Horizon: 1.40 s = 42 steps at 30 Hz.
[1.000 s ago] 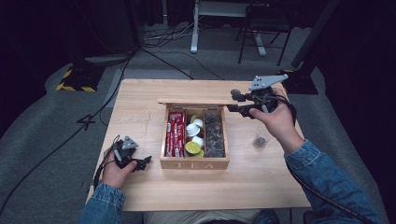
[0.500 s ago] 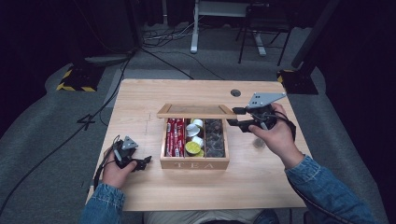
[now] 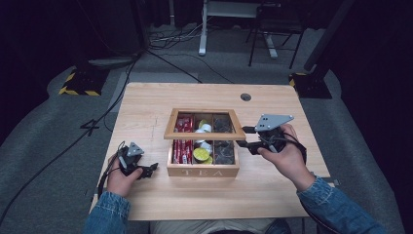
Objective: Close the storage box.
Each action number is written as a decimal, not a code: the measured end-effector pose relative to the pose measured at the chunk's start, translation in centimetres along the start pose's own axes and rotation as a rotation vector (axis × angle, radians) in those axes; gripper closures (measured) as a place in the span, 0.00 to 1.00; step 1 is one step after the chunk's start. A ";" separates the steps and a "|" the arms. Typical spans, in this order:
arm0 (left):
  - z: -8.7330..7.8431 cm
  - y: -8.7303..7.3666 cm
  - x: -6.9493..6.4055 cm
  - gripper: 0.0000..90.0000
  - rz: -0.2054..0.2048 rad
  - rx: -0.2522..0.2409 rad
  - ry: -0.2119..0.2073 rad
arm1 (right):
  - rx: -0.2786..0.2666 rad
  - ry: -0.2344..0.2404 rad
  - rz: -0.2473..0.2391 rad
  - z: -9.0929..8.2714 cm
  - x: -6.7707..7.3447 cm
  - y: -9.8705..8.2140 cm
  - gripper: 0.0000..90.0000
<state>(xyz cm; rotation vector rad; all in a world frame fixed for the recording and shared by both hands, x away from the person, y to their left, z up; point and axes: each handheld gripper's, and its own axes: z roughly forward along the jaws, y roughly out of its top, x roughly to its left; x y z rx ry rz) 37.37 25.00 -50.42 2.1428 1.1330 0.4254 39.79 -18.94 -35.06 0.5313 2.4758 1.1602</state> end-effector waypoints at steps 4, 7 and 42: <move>0.0 0.0 0.0 0.16 0.000 0.000 0.000 | 0.000 -0.020 -0.013 0.2 0.7 -0.6 0.52; 0.0 0.0 0.0 0.16 0.000 0.000 0.000 | 0.007 -0.032 -0.024 0.4 1.2 -1.1 0.52; 0.1 0.1 0.0 0.16 0.001 -0.001 0.000 | 0.084 0.046 0.057 3.1 3.2 -6.0 0.57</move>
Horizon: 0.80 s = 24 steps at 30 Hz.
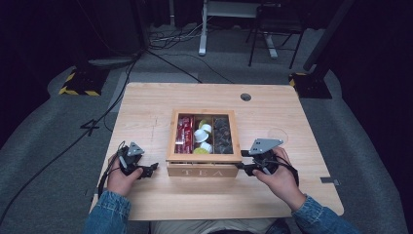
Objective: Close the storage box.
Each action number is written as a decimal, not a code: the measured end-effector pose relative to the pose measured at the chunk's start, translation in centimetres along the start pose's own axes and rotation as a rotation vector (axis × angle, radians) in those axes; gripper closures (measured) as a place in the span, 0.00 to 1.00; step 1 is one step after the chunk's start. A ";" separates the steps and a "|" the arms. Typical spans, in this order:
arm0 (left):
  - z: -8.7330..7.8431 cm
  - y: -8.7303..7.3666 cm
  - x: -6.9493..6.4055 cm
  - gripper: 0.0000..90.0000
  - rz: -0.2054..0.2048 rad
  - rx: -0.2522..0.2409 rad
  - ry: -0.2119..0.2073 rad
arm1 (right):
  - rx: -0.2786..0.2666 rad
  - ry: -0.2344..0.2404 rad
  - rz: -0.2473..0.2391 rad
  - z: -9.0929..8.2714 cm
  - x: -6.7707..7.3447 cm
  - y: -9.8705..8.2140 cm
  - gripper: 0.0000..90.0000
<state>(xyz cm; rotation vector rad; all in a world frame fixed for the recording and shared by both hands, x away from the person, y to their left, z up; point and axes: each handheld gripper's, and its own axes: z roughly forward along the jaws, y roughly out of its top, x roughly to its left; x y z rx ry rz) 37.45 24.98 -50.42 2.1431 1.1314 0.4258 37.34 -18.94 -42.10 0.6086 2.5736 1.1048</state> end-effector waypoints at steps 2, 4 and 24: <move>0.0 0.0 0.0 0.16 0.000 0.000 0.000 | 0.005 -0.003 -0.001 0.1 0.1 -0.1 0.57; 0.0 0.0 0.0 0.16 0.000 0.000 0.000 | 0.006 -0.001 0.003 0.1 0.1 -0.1 0.56; 0.0 0.0 0.0 0.16 -0.002 0.003 0.000 | -0.053 0.041 0.043 -0.5 -0.4 0.4 0.29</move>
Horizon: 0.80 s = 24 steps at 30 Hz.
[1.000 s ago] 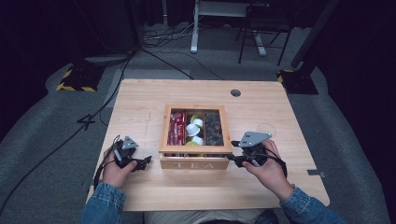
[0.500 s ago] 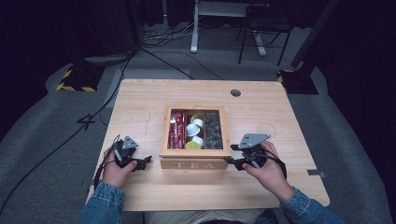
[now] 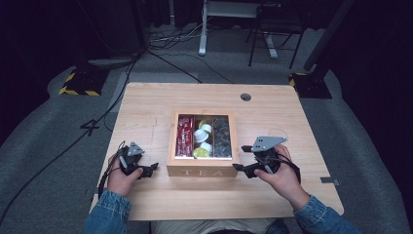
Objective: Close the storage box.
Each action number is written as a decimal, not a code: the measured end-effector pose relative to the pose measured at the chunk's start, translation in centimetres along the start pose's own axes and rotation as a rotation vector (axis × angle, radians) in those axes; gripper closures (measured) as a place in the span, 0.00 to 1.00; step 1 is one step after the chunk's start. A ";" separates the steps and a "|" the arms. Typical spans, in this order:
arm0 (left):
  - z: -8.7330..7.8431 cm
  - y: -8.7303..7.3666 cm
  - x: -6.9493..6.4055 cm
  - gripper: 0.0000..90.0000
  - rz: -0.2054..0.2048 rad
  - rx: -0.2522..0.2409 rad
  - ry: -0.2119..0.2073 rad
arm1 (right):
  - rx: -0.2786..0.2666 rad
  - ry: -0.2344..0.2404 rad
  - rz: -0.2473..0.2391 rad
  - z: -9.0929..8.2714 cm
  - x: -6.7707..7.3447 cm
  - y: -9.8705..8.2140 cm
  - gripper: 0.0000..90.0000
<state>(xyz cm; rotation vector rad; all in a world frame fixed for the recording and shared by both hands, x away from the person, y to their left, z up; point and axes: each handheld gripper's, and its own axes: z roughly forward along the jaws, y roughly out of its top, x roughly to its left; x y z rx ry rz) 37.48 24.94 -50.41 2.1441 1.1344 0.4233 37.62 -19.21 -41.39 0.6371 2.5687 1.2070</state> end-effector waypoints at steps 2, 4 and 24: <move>0.0 0.0 0.0 0.16 0.000 0.000 0.000 | -0.012 0.016 0.014 0.0 -0.2 0.1 0.29; 0.0 0.0 0.0 0.16 0.000 0.000 0.000 | -0.032 0.036 0.023 -0.1 -0.4 0.2 0.28; -0.2 -0.2 0.4 0.17 0.009 -0.005 -0.020 | -0.120 -0.090 0.145 -7.3 -7.2 -1.3 0.18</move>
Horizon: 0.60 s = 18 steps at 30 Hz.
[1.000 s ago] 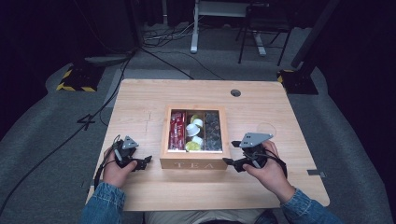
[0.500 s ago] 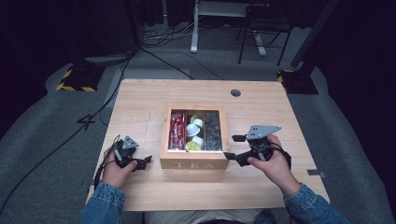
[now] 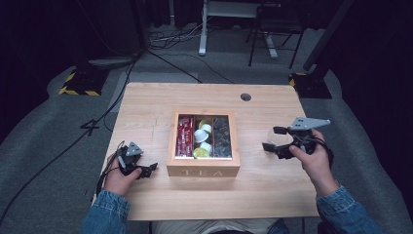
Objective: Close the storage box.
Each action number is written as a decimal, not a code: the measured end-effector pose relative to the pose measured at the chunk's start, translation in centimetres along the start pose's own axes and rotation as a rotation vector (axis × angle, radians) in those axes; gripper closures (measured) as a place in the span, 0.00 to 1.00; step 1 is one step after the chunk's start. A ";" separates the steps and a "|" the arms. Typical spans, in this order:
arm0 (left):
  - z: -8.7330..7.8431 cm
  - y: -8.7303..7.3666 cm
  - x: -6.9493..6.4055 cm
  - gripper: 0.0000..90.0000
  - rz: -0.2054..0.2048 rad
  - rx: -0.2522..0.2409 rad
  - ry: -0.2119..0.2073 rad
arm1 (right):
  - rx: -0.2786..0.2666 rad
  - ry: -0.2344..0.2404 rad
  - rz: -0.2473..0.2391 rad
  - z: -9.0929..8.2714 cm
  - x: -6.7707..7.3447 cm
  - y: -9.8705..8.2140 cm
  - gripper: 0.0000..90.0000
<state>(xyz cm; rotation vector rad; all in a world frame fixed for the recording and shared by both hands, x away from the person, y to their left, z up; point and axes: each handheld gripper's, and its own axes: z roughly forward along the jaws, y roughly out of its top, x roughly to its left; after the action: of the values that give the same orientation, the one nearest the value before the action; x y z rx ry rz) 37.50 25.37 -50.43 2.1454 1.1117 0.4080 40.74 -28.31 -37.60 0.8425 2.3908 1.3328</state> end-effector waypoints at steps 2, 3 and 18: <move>0.0 0.0 0.1 0.17 0.001 0.001 -0.002 | 0.007 -0.025 0.019 -0.7 -1.0 -0.6 0.19; -0.1 0.0 0.1 0.17 0.004 0.001 -0.003 | 0.009 -0.038 0.034 -1.0 -1.5 -1.0 0.19; -0.1 0.0 0.3 0.17 0.021 0.006 -0.004 | 0.085 -0.176 0.142 -4.3 -7.2 -7.7 0.26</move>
<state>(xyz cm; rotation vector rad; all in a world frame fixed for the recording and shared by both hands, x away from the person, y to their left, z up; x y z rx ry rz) 37.63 25.70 -50.36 2.1645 1.0899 0.4099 41.58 -38.77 -42.09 1.1223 2.3009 1.1585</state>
